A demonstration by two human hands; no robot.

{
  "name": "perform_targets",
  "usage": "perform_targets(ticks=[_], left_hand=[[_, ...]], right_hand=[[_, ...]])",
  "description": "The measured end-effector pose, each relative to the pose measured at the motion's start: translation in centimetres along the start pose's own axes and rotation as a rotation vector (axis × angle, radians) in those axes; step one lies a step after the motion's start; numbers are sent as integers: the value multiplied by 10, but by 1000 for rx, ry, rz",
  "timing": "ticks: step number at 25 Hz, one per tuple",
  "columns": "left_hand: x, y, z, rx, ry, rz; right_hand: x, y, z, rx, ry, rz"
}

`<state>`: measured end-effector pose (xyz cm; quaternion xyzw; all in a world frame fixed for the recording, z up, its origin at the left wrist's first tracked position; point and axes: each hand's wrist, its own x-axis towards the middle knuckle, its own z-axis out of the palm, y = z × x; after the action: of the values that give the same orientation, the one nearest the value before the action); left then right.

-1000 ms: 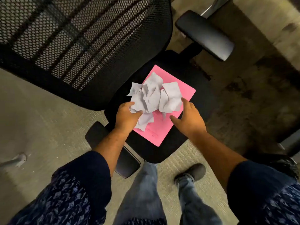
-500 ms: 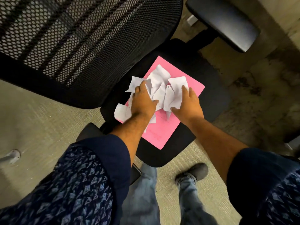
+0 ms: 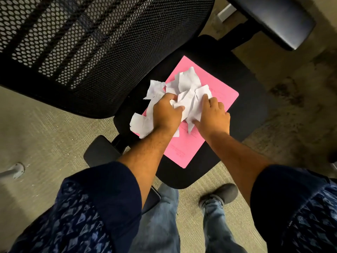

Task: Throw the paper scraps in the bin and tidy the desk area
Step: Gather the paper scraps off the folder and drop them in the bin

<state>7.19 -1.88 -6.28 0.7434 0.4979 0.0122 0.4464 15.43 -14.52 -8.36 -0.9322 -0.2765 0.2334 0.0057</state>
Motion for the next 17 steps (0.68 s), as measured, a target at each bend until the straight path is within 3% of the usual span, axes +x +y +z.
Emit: perform_targets(ticks=[6, 10, 14, 17], left_hand=[[-18, 2, -22, 43, 6, 137], [-29, -10, -40, 27, 12, 129], [-35, -22, -56, -67, 5, 21], [-35, -27, -68, -83, -32, -50]], right_hand=[[5, 6, 4, -20, 95, -58], [5, 19, 6, 73, 145, -86], [9, 34, -1, 540, 170, 168], [7, 40, -18, 1079, 82, 290]])
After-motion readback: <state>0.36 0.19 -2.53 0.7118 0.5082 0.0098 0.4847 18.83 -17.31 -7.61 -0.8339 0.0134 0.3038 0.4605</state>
